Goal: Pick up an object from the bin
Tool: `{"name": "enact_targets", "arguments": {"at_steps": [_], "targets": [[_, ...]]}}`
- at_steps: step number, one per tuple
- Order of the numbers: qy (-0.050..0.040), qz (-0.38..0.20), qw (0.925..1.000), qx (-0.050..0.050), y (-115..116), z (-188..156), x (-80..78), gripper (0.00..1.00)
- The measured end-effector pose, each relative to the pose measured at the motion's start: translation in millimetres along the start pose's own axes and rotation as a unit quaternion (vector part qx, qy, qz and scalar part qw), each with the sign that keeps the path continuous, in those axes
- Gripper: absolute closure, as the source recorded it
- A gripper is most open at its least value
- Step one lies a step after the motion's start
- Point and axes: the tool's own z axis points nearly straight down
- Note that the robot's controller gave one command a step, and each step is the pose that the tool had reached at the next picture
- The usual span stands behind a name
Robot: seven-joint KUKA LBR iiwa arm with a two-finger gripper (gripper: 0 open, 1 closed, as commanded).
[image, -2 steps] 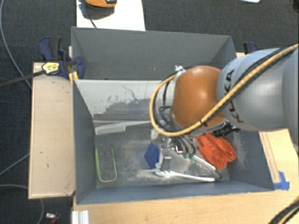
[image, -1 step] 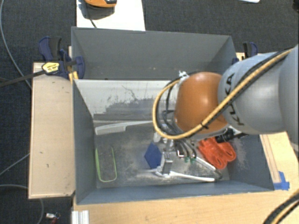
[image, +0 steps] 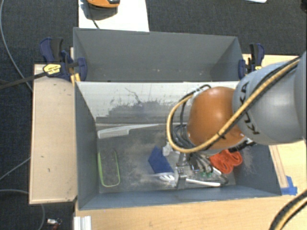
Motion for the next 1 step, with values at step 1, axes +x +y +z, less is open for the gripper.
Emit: {"name": "enact_targets", "arguments": {"at_steps": [1], "targets": [[-0.0007,0.211,0.9774,-0.001,8.0,-1.1,-1.9,0.00]]}}
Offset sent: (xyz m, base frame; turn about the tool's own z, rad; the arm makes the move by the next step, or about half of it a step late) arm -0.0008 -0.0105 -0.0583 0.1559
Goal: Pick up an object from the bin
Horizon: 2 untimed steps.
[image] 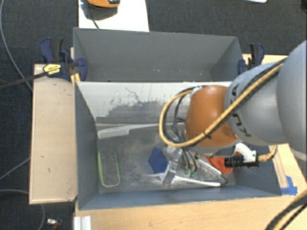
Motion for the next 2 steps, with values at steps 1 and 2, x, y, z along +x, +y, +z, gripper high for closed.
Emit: {"name": "enact_targets", "arguments": {"at_steps": [1,2], "targets": [[0.0011,-0.135,0.9909,0.001,-17.2,57.7,-4.6,0.00],[-0.0021,0.071,0.9975,-0.001,5.3,58.8,-1.5,1.00]]}}
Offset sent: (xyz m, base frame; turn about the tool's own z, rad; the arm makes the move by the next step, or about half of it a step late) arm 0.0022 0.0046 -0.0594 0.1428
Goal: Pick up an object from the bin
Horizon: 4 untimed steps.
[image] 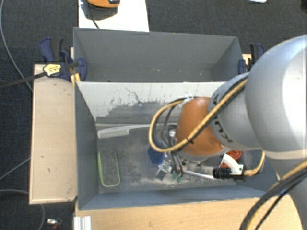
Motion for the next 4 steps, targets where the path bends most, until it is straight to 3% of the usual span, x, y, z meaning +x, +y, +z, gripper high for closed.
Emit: {"name": "enact_targets", "arguments": {"at_steps": [1,4], "targets": [[0.0000,0.000,1.0000,0.000,-0.1,0.0,0.0,1.00],[0.0033,-0.002,1.0000,0.002,-1.2,-77.6,0.7,1.00]]}}
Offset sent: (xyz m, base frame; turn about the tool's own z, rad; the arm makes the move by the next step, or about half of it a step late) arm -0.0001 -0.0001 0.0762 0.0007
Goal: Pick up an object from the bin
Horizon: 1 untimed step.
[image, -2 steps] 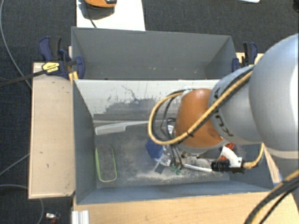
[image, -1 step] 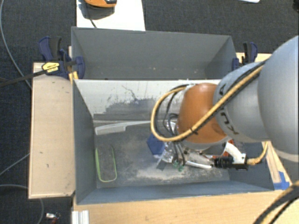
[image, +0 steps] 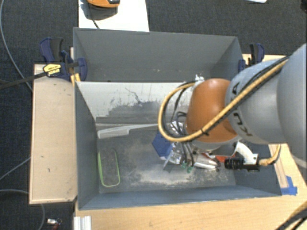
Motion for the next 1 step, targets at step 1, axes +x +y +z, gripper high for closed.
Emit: {"name": "enact_targets", "arguments": {"at_steps": [1], "targets": [[-0.0009,-0.001,1.0000,-0.001,0.2,-23.8,-0.7,1.00]]}}
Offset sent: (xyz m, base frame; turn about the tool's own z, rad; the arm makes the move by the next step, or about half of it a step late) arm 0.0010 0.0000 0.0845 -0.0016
